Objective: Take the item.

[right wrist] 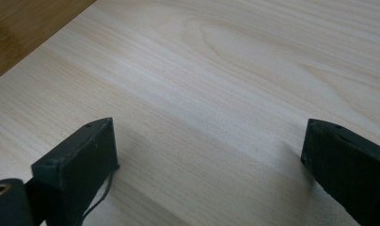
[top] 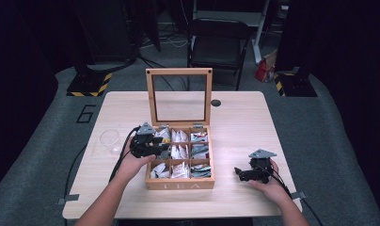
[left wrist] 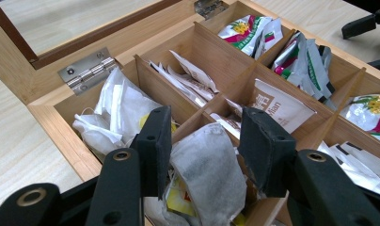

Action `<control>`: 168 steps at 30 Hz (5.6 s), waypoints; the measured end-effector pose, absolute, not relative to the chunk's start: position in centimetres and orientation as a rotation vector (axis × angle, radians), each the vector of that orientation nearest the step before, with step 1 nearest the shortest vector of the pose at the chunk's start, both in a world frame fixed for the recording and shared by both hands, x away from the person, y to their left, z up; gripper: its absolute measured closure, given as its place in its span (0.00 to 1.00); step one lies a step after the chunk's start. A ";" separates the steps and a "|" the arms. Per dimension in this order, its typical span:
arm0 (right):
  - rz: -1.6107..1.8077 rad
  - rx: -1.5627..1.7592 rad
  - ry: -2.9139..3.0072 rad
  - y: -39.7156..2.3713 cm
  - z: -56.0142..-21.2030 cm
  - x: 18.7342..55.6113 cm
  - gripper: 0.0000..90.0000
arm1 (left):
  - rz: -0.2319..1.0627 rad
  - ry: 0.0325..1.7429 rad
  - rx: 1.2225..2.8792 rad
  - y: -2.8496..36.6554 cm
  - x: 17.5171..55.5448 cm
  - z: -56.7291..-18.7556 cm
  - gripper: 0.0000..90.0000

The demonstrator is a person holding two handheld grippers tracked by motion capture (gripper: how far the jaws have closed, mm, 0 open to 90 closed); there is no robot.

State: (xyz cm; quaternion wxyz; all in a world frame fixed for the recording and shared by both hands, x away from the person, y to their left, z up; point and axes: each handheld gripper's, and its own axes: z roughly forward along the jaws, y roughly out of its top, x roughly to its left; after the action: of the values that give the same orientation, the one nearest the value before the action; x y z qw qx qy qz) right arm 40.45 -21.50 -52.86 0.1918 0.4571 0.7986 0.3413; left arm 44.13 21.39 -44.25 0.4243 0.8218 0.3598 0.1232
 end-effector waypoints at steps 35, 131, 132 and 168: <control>0.959 1.283 2.242 -21.5 -52.9 40.5 0.04 | 0.314 0.868 2.073 22.6 42.3 -42.4 0.99; 0.958 1.284 2.242 -21.5 -52.9 40.4 0.04 | 0.637 1.115 1.756 37.1 40.7 -33.8 1.00; 0.958 1.284 2.242 -21.5 -52.9 40.5 0.04 | 0.640 1.125 1.754 37.4 40.7 -33.9 1.00; 0.959 1.284 2.242 -21.5 -52.9 40.5 0.04 | 0.629 1.243 1.790 38.7 43.4 -38.4 1.00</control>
State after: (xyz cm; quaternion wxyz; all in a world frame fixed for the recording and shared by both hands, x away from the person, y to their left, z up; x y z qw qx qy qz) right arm 40.45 -21.50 -52.86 0.1919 0.4573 0.7985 0.3414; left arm 43.37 38.71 -38.43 0.4229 0.7150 0.4967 0.2514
